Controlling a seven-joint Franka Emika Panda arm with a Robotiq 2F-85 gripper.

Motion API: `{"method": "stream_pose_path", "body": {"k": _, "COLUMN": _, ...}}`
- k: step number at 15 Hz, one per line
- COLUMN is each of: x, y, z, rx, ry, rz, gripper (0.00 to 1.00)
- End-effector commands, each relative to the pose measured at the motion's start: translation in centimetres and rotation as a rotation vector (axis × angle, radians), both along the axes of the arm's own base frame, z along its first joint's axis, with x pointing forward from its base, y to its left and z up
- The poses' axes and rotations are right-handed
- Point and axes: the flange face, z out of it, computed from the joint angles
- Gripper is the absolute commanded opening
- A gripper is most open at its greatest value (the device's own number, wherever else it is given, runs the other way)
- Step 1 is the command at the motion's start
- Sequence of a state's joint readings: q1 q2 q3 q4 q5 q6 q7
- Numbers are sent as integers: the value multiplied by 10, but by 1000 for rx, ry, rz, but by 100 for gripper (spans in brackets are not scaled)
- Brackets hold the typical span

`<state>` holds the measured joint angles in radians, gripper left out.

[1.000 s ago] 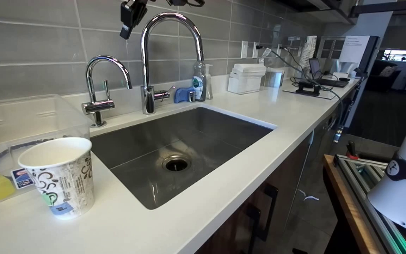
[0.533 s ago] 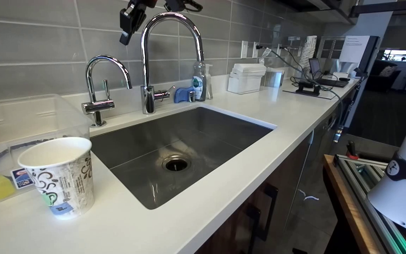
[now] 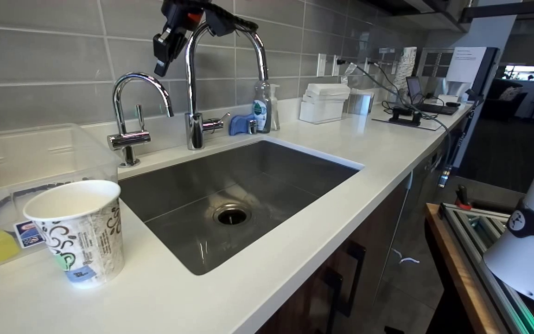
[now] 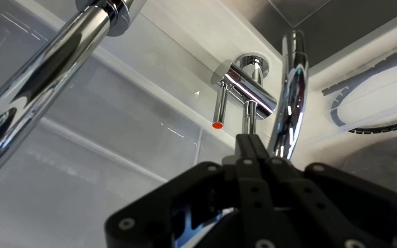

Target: Push the faucet on the left to the left.

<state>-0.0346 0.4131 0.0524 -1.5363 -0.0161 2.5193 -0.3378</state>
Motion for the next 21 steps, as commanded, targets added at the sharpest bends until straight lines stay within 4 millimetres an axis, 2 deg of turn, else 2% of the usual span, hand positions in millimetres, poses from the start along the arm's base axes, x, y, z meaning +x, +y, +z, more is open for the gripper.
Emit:
{"method": "stream_pose_path", "body": {"k": 1, "x": 11, "y": -4, "z": -3, "rx": 42, "ry": 10, "rz": 16, "gripper": 0}}
{"method": "stream_pose_path", "body": {"k": 9, "x": 8, "y": 1, "z": -5, "rx": 169, "ry": 124, "rz": 37, "gripper": 0}}
{"method": "stream_pose_path", "body": {"k": 15, "x": 14, "y": 19, "z": -8, "rx": 226, "ry": 148, "rz": 91, "gripper": 0}}
{"method": "stream_pose_path", "body": {"k": 16, "x": 16, "y": 17, "z": -7, "rx": 185, "ry": 116, "rz": 72, "gripper": 0}}
{"method": "stream_pose_path", "body": {"k": 21, "x": 8, "y": 5, "z": 9, "rx": 203, "ry": 100, "rz": 22, "gripper": 0}}
